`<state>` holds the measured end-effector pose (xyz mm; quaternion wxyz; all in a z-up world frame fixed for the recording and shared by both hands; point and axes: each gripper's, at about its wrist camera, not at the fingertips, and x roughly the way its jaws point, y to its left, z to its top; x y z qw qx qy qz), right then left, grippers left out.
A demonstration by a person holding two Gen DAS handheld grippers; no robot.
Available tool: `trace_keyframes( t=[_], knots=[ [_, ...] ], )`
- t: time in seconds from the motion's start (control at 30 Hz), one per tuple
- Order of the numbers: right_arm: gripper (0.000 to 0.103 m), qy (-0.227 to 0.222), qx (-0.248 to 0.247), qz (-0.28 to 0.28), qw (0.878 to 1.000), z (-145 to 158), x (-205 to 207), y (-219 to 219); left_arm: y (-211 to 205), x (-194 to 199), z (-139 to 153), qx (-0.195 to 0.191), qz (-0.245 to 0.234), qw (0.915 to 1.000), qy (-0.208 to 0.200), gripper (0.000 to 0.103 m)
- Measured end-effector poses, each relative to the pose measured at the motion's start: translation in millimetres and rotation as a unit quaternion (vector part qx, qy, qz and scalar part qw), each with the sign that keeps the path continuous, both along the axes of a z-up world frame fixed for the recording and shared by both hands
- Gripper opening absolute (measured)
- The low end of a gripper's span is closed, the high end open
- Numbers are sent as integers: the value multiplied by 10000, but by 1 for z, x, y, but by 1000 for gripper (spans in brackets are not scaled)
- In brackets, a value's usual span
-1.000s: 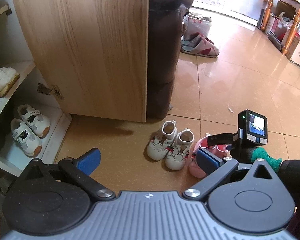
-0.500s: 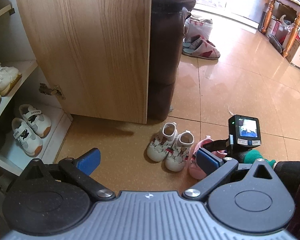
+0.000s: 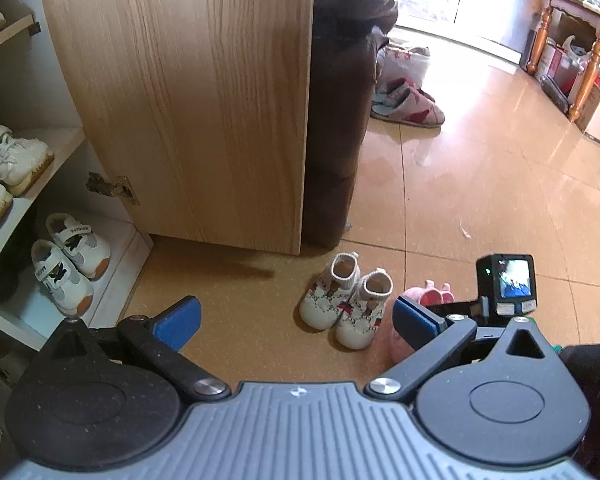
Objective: Organize scattered shoes
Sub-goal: 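Lift the pink knit shoes and carry them toward the cabinet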
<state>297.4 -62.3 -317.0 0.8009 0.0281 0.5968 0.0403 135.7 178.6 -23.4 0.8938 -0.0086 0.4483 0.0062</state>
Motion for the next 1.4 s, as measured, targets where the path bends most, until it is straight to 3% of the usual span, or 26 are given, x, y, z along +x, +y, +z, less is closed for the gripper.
trace_keyframes(
  t=[0.03, 0.07, 0.1, 0.37, 0.63, 0.8, 0.93, 1.33, 1.4],
  knots=[
    [36, -39, 94, 11, 9999, 5, -2, -3, -1, -1, 2, 5, -15, 10000, -36, 103],
    [17, -76, 248, 28, 9997, 10, -4, -6, -2, -2, 4, 9, -28, 10000, -66, 103],
    [6, -112, 285, 85, 9995, 15, -5, -6, -2, -3, 7, 14, -34, 9999, -97, 103],
    [6, -169, 572, 408, 9974, 54, -18, -20, -3, -13, 20, 104, 64, 9995, -295, 103],
    [6, -885, 1037, 926, 9863, 135, -38, -12, 11, -25, 31, 119, 393, 9980, -489, 103],
    [6, -1575, 1383, 1407, 9676, 204, -46, 12, 24, -37, 37, 134, 613, 9963, -589, 103],
    [6, -2077, 1692, 1786, 9467, 269, -44, 37, 40, -49, 40, -72, 863, 9938, -698, 103],
    [6, -3346, 2152, 3118, 8629, 464, -44, 140, 60, -80, 58, -151, 960, 9903, -993, 103],
    [6, -3600, 2175, 3335, 8437, 502, -45, 163, 65, -85, 61, -176, 995, 9895, -1037, 103]
  ],
)
